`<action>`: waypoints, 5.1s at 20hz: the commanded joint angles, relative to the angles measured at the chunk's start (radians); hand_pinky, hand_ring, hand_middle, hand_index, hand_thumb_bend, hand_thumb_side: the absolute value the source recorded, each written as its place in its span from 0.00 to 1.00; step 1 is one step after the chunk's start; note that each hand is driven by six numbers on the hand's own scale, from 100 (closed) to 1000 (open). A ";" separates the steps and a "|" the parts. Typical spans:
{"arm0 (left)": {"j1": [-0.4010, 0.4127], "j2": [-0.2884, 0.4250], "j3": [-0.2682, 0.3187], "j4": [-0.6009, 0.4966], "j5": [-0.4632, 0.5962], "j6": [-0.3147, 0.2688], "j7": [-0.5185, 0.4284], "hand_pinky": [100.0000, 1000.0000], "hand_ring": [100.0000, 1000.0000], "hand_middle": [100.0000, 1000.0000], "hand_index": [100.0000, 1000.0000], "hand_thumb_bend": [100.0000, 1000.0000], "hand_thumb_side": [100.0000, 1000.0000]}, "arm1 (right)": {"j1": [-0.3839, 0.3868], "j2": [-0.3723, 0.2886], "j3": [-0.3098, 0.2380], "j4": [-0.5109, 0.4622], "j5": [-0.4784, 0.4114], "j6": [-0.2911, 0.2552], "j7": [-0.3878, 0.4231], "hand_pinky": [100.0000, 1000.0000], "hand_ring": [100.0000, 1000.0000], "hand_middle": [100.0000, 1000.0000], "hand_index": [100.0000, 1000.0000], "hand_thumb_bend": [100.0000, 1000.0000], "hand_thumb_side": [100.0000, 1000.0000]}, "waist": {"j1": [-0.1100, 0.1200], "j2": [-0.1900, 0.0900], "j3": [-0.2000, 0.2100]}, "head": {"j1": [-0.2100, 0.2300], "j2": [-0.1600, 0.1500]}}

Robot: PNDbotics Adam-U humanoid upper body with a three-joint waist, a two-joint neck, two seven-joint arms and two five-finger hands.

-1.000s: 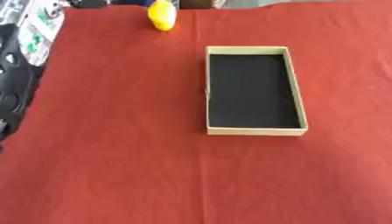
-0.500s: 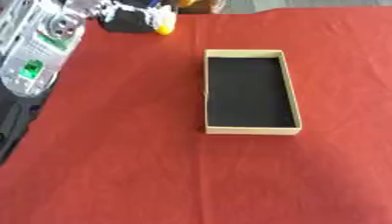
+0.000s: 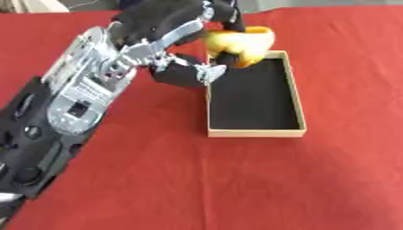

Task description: Pick up objects on the table and place them in the box.

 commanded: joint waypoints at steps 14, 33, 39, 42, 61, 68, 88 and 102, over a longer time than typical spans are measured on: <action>0.017 -0.128 0.015 0.236 -0.110 -0.058 0.009 0.77 0.77 0.59 0.76 0.00 0.01 | -0.001 -0.004 -0.015 -0.020 -0.004 0.006 0.000 0.95 0.96 0.77 0.85 0.00 0.68 | -0.007 -0.012 -0.018 | 0.005 -0.001; 0.017 -0.098 0.080 0.168 -0.237 -0.035 0.025 0.96 0.99 0.81 0.94 0.27 0.44 | 0.008 -0.006 -0.013 -0.012 -0.011 0.009 0.005 0.95 0.96 0.77 0.85 0.00 0.68 | -0.012 -0.019 -0.011 | 0.005 -0.005; -0.041 0.056 0.198 0.128 -0.162 0.077 0.073 0.94 0.97 0.80 0.92 0.29 0.36 | 0.007 -0.019 -0.015 -0.015 -0.007 0.004 -0.001 0.95 0.96 0.77 0.85 0.00 0.68 | -0.004 -0.023 -0.006 | -0.011 0.000; -0.091 0.129 0.251 0.238 -0.159 0.108 0.072 0.94 0.97 0.80 0.93 0.31 0.35 | 0.008 -0.024 -0.015 -0.015 -0.004 0.004 -0.003 0.95 0.96 0.77 0.85 0.00 0.68 | 0.003 -0.023 -0.011 | -0.014 -0.001; -0.327 0.132 0.434 0.752 -0.376 0.189 0.127 0.93 0.97 0.81 0.92 0.37 0.36 | -0.044 -0.028 -0.004 -0.016 -0.015 -0.003 0.015 0.95 0.96 0.77 0.85 0.00 0.69 | 0.030 0.052 -0.117 | 0.070 -0.065; -0.349 0.134 0.463 0.804 -0.389 0.220 0.119 0.94 0.97 0.81 0.93 0.40 0.37 | -0.060 -0.026 -0.001 -0.014 -0.020 0.001 0.023 0.96 0.97 0.78 0.85 0.00 0.70 | 0.041 0.084 -0.144 | 0.103 -0.091; -0.334 0.131 0.457 0.783 -0.390 0.283 0.180 0.81 0.83 0.63 0.58 0.00 0.00 | -0.062 -0.020 0.003 -0.004 -0.030 0.014 0.034 0.96 0.97 0.77 0.85 0.00 0.71 | 0.047 0.099 -0.149 | 0.107 -0.088; -0.141 0.146 0.188 0.156 -0.167 0.113 0.096 0.79 0.79 0.61 0.59 0.00 0.00 | -0.024 -0.006 0.006 -0.008 -0.022 0.009 0.018 0.96 0.96 0.77 0.85 0.00 0.69 | 0.018 -0.004 -0.080 | 0.038 -0.006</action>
